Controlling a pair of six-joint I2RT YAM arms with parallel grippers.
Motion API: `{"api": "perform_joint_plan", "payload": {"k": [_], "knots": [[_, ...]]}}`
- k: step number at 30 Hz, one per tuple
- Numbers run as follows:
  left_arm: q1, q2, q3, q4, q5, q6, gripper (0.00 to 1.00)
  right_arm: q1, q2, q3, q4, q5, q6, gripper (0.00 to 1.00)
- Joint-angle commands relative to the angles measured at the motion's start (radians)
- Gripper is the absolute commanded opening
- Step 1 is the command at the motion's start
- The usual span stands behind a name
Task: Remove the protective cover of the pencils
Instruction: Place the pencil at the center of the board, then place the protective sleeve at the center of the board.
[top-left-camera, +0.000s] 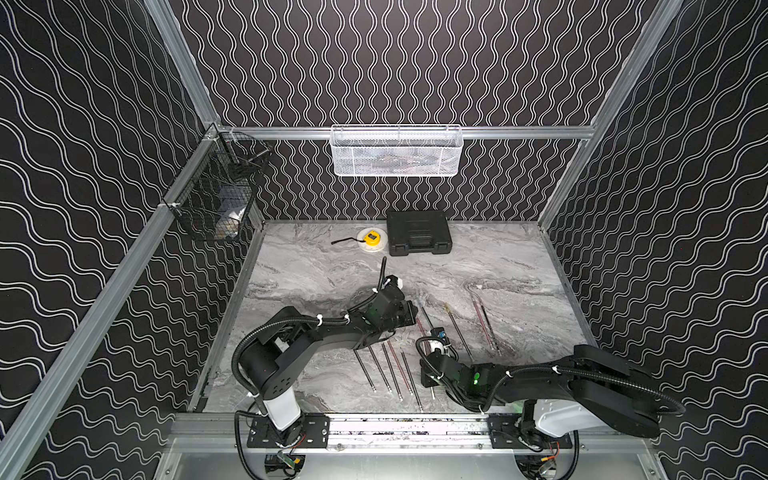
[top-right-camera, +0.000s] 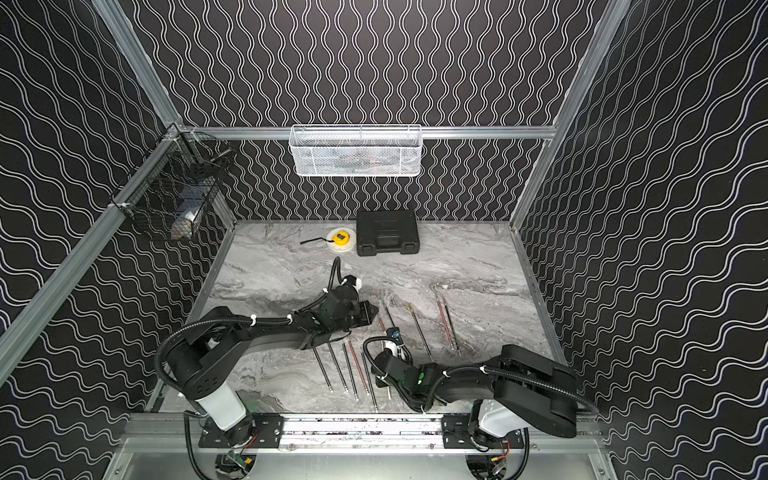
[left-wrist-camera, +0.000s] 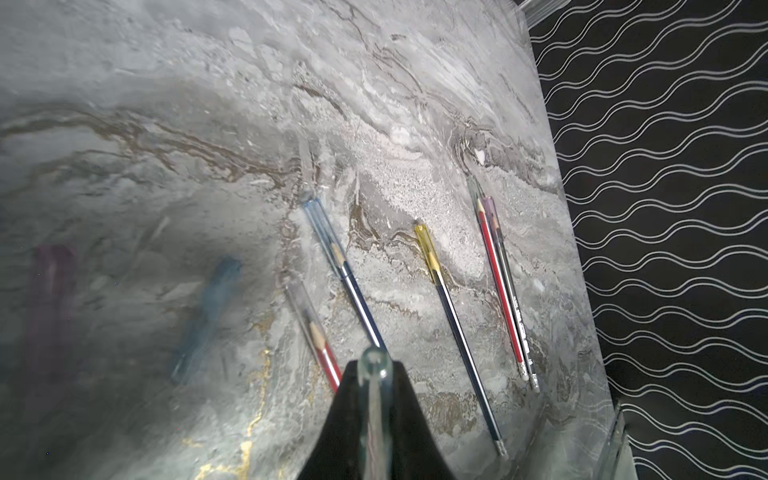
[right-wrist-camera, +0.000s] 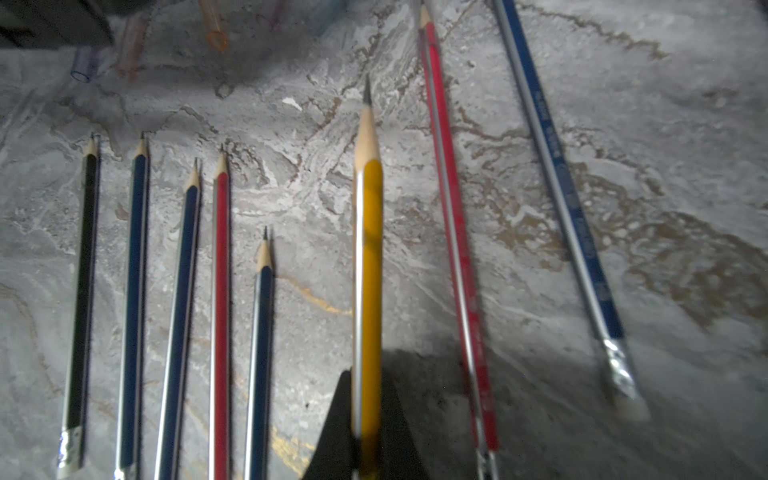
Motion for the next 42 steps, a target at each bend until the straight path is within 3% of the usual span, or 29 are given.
{"api": "perform_joint_plan", "payload": {"k": [1, 3, 13, 23, 42], "knots": [[0.0, 0.023, 0.006, 0.025, -0.031, 0.016, 0.01, -0.006, 0.038, -0.001, -0.019, -0.055, 0.0, 0.0], [0.0, 0.031, 0.014, 0.016, -0.031, 0.022, 0.01, -0.009, 0.044, 0.002, -0.019, -0.052, 0.002, 0.02], [0.0, 0.042, 0.032, -0.056, -0.109, 0.055, 0.01, -0.016, -0.023, -0.011, -0.058, -0.018, 0.011, 0.41], [0.0, 0.081, 0.047, -0.065, -0.126, 0.065, 0.0, -0.016, 0.029, 0.017, -0.051, -0.028, 0.009, 0.4], [0.003, 0.175, 0.148, -0.192, -0.193, 0.1, 0.02, -0.016, -0.131, -0.03, -0.082, 0.015, 0.023, 0.41]]}}
